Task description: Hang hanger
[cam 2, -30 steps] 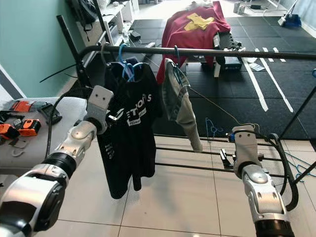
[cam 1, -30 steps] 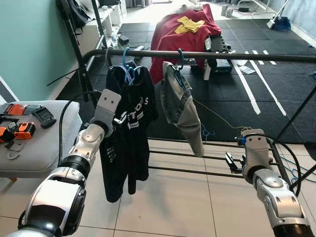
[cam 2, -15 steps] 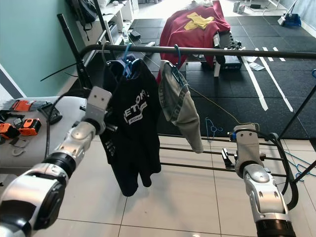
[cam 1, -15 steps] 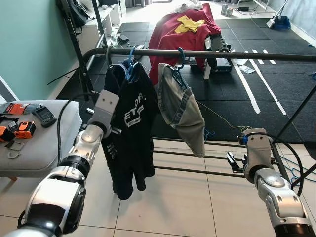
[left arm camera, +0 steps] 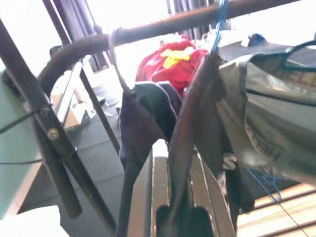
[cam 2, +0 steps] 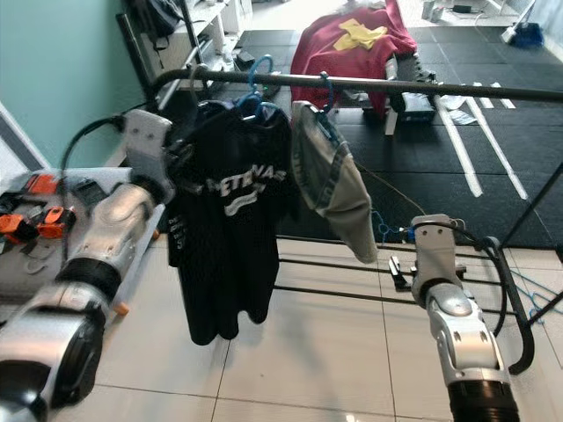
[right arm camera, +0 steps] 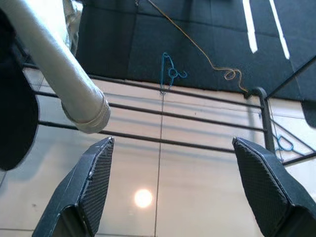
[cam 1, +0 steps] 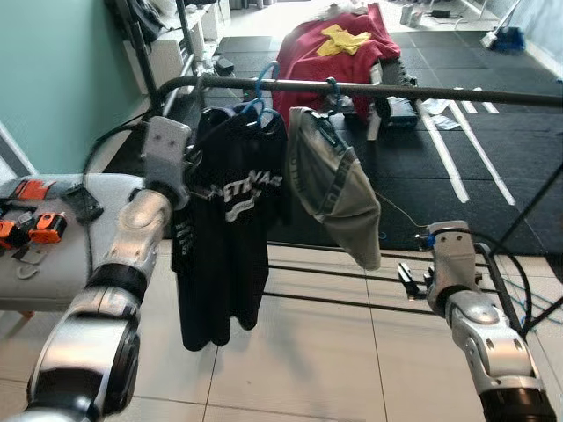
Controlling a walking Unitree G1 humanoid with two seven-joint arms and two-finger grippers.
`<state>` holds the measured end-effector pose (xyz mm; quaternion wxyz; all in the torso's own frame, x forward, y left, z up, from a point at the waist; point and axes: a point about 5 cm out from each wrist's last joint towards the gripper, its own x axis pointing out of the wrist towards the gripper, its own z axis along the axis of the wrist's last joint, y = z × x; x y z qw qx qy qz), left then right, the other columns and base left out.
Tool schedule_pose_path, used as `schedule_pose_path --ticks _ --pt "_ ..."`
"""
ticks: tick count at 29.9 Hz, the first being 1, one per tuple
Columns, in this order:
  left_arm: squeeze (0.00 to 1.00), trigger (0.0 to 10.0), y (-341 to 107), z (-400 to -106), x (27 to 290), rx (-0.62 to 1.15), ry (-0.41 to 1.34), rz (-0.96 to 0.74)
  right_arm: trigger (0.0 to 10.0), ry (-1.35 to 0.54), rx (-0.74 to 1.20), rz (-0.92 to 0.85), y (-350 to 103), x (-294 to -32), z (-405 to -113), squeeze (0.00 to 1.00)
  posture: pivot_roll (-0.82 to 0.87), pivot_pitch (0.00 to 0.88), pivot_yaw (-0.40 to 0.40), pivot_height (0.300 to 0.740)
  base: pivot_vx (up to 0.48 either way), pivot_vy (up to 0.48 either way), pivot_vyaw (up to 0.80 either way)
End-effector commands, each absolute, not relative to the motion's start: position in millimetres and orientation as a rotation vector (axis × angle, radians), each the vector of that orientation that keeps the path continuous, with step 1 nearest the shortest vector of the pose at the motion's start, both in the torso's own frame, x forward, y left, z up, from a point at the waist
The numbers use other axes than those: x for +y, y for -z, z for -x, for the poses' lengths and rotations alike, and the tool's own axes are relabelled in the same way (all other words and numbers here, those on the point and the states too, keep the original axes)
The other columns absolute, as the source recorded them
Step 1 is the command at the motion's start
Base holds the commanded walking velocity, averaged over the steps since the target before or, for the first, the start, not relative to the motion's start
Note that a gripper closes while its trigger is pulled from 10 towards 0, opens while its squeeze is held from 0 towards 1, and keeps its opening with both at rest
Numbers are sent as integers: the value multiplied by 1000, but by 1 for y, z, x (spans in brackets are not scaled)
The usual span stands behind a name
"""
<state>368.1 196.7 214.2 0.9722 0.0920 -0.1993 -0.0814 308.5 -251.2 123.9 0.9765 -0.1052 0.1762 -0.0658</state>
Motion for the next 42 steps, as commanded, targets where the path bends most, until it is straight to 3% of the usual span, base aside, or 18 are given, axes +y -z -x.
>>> schedule_pose_path --ticks 1,2,5,8,9,12,13,14,16,20,23,24,28,32,34,36,39,42 --pt "0 3176 -235 -352 206 -525 128 -149 10000 132 363 219 -120 -251 -308 0 -196 78 62 740 0 0 0" --pt "0 4157 -226 -331 210 -525 120 -137 10000 127 362 220 -120 -251 -311 0 -180 74 53 740 0 0 0" --pt "0 4549 -216 -300 212 -521 140 -126 10000 114 360 224 -121 -250 -316 0 -156 70 39 740 0 0 0" --pt "0 4980 -215 -288 210 -523 167 -137 10000 104 361 227 -121 -249 -319 0 -139 64 32 740 0 0 0" --pt "0 6000 -215 -278 207 -523 204 -129 10000 93 361 230 -121 -246 -323 0 -128 58 27 740 0 0 0" --pt "0 6000 -215 -278 207 -523 204 -129 10000 93 361 230 -121 -246 -323 0 -128 58 27 740 0 0 0" --pt "0 8431 -213 -269 201 -509 258 -135 10000 82 360 231 -121 -243 -326 0 -121 55 24 740 0 0 0" --pt "0 10000 -206 -258 190 -463 369 -139 10000 74 356 230 -122 -240 -329 0 -115 54 22 740 0 0 0" --pt "0 10000 -206 -258 190 -463 369 -139 10000 74 356 230 -122 -240 -329 0 -115 54 22 740 0 0 0" --pt "0 10000 -187 -213 172 -261 728 -34 10000 27 310 207 -136 -245 -336 0 -113 53 27 740 0 0 0" --pt "0 10000 -188 -201 173 -226 810 26 10000 -31 290 203 -142 -246 -336 0 -113 53 27 740 0 0 0" --pt "0 10000 -191 -186 194 -164 905 65 10000 -240 243 215 -159 -252 -330 0 -130 50 31 740 0 0 0" --pt "0 10000 -192 -180 206 -135 933 57 10000 -315 229 209 -168 -258 -326 0 -131 51 31 740 0 0 0" --pt "0 10000 -204 -171 231 -124 984 64 10000 -518 222 218 -190 -279 -306 0 -129 49 31 740 0 0 0" --pt "0 10000 -221 -170 240 -173 1024 67 10000 -786 258 200 -209 -294 -273 0 -128 48 31 740 0 0 0" --pt "0 10000 -221 -170 240 -173 1024 67 10000 -786 258 200 -209 -294 -273 0 -128 48 31 740 0 0 0" --pt "0 10000 -237 -171 230 -225 1136 86 10000 -999 75 61 -265 -318 -244 0 -144 46 30 740 0 0 0" --pt "0 10000 -241 -171 228 -231 1167 90 10000 -1050 2 41 -282 -325 -236 0 -146 47 31 740 0 0 0"
